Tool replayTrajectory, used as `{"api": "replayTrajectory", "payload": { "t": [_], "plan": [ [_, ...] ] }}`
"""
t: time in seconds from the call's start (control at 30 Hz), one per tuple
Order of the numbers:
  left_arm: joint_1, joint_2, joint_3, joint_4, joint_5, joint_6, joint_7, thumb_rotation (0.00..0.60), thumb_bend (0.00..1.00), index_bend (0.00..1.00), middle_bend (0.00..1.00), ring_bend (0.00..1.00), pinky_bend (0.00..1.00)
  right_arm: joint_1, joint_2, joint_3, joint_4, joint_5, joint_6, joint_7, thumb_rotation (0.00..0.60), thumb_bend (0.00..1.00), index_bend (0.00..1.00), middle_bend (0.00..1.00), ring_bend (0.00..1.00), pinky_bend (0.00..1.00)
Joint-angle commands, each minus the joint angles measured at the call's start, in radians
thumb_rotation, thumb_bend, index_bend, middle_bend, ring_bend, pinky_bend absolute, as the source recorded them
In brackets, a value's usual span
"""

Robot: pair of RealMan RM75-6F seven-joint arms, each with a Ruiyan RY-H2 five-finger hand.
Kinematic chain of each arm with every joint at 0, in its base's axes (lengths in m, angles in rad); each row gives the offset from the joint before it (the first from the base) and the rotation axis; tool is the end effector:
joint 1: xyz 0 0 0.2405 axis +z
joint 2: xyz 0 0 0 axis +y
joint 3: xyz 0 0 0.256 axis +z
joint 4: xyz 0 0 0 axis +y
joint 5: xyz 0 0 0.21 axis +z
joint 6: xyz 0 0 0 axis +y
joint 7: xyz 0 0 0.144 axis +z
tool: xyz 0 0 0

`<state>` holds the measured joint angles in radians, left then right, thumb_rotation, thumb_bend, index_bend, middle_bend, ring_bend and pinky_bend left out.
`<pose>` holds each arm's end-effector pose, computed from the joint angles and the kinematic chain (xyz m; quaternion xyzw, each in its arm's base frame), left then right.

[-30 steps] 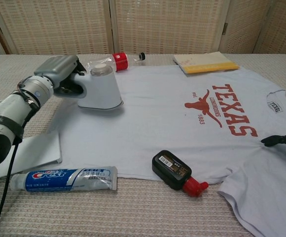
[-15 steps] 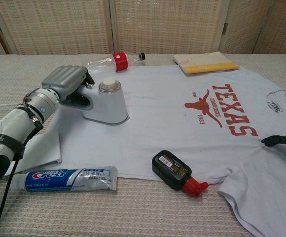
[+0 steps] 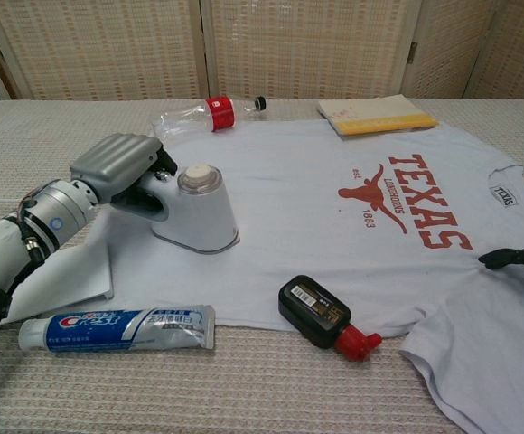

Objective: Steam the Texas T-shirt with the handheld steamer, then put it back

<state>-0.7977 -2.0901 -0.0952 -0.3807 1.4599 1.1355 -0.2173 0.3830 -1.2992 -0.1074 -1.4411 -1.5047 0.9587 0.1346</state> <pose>-0.1867 0.3881 -0.0786 -0.7219 -0.2748 -0.4375 0.4604 -0.3121 -0.2184 0.0322 0.7390 -0.4983 0.2560 0.3741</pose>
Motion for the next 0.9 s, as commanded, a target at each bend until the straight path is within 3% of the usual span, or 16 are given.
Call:
{"api": "replayTrajectory", "payload": {
  "t": [0.03, 0.27, 0.37, 0.67, 0.9],
  "plan": [
    [0.031, 0.032, 0.032, -0.055, 0.033, 0.041, 0.003, 0.600, 0.43, 0.94, 1.00, 0.84, 0.70, -0.002, 0.001, -0.001, -0.001, -0.001, 0.002, 0.001, 0.494, 1.00, 0.00, 0.06, 0.00, 0.02],
    [0.074, 0.095, 0.079, -0.167, 0.083, 0.100, 0.043, 0.600, 0.43, 0.94, 1.00, 0.84, 0.70, -0.006, 0.002, -0.001, 0.001, -0.006, 0.012, 0.009, 0.493, 1.00, 0.00, 0.06, 0.00, 0.02],
    [0.078, 0.123, 0.074, -0.208, 0.089, 0.125, 0.057, 0.600, 0.43, 0.94, 1.00, 0.84, 0.70, -0.008, 0.002, -0.001, 0.003, -0.006, 0.016, 0.013, 0.491, 1.00, 0.00, 0.06, 0.00, 0.02],
    [0.043, 0.193, -0.086, -0.245, -0.047, 0.059, 0.055, 0.600, 0.43, 0.93, 1.00, 0.83, 0.70, -0.016, 0.015, 0.003, -0.004, -0.011, 0.038, 0.017, 0.493, 1.00, 0.00, 0.06, 0.00, 0.02],
    [0.040, 0.205, -0.169, -0.125, -0.157, -0.037, 0.060, 0.600, 0.43, 0.93, 1.00, 0.82, 0.70, -0.024, 0.038, 0.012, -0.029, -0.013, 0.068, 0.002, 0.493, 1.00, 0.00, 0.06, 0.00, 0.02]
  ]
}}
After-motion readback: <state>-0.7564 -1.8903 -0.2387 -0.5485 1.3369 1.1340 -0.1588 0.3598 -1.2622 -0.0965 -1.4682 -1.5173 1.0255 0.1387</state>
